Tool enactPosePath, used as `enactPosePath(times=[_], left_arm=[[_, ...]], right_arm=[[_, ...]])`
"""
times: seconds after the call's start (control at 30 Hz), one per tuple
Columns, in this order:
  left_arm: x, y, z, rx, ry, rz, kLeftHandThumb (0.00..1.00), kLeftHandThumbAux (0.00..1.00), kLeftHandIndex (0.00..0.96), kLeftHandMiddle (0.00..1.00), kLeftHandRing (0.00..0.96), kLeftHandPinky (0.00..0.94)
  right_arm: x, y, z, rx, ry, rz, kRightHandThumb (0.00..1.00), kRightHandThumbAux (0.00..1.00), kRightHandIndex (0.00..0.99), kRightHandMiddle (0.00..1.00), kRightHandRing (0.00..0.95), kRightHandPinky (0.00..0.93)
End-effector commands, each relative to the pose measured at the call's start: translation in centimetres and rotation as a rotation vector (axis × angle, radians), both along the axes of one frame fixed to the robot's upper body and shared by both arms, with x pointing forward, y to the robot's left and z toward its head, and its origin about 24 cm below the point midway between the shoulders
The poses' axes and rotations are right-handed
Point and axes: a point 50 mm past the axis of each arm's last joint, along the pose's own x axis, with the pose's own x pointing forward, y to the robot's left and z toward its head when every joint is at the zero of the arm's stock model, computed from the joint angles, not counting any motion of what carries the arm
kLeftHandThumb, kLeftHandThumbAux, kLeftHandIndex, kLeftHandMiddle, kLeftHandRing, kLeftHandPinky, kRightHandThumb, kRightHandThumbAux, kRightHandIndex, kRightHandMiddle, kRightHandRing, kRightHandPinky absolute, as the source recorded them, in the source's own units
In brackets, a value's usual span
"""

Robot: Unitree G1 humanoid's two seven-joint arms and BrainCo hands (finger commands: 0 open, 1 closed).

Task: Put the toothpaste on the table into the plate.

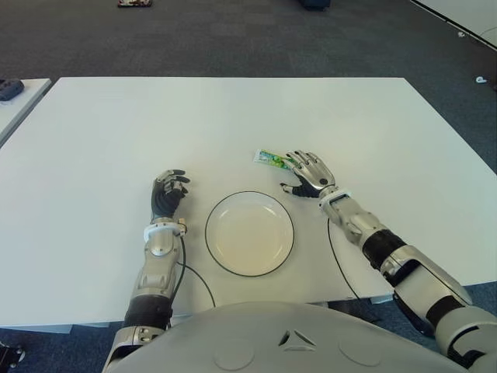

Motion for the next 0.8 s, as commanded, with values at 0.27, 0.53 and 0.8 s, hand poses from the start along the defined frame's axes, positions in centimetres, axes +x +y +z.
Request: enactPosePath(times=[0.27,0.53,0.8], left_arm=[[-0.5,0.4,-0.3,0.001,0.027,0.007,0.833,0.681,0.402,0.488,0.614,0.572],[-0.6,0.4,-0.2,-0.005,0.028,0.007,0.833,0.681,0.405,0.486,0.611,0.570],[-0.7,0.5,-0.2,0.007,0.024,0.015,0.832,0.682,0.399,0.490,0.616,0.576]], right_arm=[[3.0,-1.4,0.9,0.059,0.079,-0.105,0.329,0.639,0.000,0.000,0.000,0.000],[3.8,-1.1,1.6,0.088,0.046,-0.113,0.406,0.574,0.000,0.000,0.000,0.000],[4.2,-0.5,1.7,0.067,0.088,-0.081,0.496,0.436,0.000,0.000,0.000,0.000]])
